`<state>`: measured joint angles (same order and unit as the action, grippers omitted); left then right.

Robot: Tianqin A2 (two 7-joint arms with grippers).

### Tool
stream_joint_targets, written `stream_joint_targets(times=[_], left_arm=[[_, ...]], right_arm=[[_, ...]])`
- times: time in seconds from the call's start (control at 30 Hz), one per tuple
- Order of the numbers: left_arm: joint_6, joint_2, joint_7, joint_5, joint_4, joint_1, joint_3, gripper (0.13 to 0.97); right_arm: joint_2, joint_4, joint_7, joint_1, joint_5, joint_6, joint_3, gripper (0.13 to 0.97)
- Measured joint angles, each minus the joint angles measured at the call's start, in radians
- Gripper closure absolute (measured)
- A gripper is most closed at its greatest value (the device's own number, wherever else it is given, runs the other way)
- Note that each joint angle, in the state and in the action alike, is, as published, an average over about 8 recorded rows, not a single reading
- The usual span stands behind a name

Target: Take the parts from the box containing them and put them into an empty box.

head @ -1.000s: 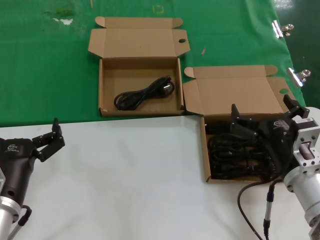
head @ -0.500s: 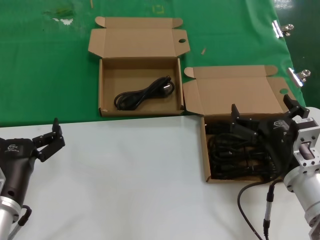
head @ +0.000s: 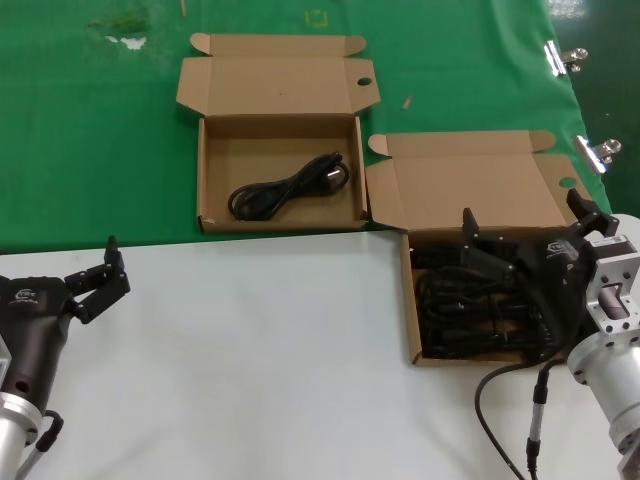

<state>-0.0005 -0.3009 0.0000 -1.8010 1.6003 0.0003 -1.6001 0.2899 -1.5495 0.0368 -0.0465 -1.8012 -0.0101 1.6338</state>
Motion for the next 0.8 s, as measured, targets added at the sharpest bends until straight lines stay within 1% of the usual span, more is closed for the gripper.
stream_joint_targets(times=[0.8], left_arm=[[0.000, 0.000, 0.000, 0.000, 0.000, 0.000, 0.000, 0.132]], right_arm=[[0.000, 0.000, 0.000, 0.000, 0.000, 0.000, 0.000, 0.129]])
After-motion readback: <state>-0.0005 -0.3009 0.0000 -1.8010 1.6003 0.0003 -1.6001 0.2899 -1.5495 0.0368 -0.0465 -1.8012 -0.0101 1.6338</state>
